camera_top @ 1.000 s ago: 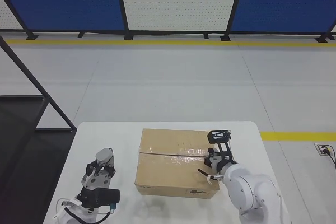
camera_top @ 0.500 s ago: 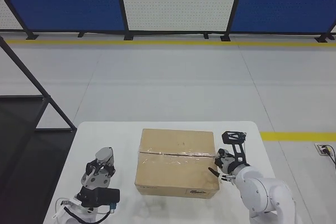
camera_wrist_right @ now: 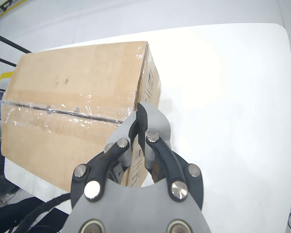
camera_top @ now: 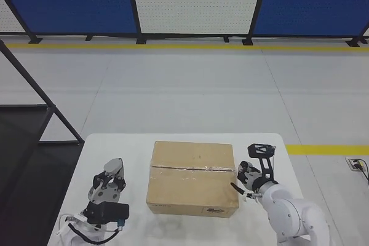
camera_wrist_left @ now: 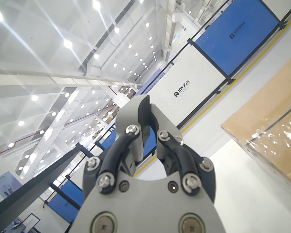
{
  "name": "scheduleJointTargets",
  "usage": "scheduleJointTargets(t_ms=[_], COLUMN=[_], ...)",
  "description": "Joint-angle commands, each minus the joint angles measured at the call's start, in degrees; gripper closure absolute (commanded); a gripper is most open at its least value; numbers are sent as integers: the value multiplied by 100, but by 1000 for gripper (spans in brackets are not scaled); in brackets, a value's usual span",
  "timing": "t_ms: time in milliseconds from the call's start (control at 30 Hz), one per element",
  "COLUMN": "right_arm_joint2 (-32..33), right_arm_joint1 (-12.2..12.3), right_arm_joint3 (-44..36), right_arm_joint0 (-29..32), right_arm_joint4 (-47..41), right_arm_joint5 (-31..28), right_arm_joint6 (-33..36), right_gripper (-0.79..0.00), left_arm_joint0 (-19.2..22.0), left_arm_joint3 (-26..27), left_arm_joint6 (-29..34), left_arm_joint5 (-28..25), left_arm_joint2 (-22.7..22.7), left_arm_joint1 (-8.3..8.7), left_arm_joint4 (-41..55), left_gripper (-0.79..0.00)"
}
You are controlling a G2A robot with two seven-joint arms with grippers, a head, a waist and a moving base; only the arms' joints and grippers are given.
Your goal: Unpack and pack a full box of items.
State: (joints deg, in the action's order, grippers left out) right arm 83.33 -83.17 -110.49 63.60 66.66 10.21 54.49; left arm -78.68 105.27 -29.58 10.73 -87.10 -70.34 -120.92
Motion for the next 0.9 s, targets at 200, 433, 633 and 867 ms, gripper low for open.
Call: scheduleJointTargets(t_ms=[200, 433, 633, 867], right_arm_joint2=[145, 136, 166, 189], right_arm_joint1=[34, 70, 99, 131], right_arm_joint3=[-262, -240, -223, -105], right_arm_joint0=[407, 457, 477, 532], right_arm_joint4=[-242, -212, -277, -367], right_arm_joint5=[-99, -166, -230, -327], right_arm_joint6=[-588, -641, -694, -833], right_gripper=[0, 0, 0, 0], left_arm_joint0=[623, 1347, 1708, 1667], left_arm_joint3=[125, -156, -260, -316], left_arm_joint6=[362, 683, 667, 693], left_arm_joint5=[-1106, -2469, -3799, -3813], left_arm_joint2=[433, 1076, 1189, 1186], left_arm_joint1=[12, 63, 123, 117], left_arm_joint4=[-298, -1621, -1779, -1650], left_gripper=[0, 0, 0, 0])
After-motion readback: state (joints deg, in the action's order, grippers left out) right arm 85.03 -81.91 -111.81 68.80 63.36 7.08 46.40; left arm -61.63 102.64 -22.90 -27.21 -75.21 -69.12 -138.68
